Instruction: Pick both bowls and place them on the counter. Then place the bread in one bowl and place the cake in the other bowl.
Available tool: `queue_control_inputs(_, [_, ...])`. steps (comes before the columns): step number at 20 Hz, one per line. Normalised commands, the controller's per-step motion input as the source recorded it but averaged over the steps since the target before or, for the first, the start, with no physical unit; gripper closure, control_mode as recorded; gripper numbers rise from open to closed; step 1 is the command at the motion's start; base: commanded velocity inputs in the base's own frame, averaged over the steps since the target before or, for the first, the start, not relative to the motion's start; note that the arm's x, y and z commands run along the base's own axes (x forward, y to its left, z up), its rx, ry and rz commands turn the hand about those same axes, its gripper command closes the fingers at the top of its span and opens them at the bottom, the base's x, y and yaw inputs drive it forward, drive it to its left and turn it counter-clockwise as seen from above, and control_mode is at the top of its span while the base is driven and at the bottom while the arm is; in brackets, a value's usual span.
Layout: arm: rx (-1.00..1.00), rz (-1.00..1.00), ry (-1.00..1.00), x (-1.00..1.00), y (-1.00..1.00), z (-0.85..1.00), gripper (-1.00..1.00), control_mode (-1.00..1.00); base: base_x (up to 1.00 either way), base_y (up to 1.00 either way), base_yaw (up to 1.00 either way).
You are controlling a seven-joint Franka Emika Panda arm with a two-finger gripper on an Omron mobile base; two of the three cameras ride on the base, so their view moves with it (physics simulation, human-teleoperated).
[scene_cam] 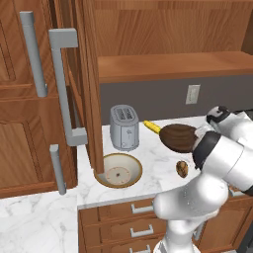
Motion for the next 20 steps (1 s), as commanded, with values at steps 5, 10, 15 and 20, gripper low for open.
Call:
queue_control_inputs(5, [-0.25,0.14,-0.01,-0.4,0.37,0.32,-1.0,-1.0,0.0,0.0,0.0])
queue_control_inputs(10, [-0.19,0.11,0.0,-0.37,0.48,0.12,-1.0,-1.0,0.0,0.0,0.0])
queue_control_inputs(15, [-0.22,0.06,0.0,-0.1,0.43,0.0,-1.0,-1.0,0.0,0.0,0.0])
queue_control_inputs(20, [-0.21,0.01,0.01,0.0,0.19,0.0,-1.0,-1.0,0.0,0.0,0.0])
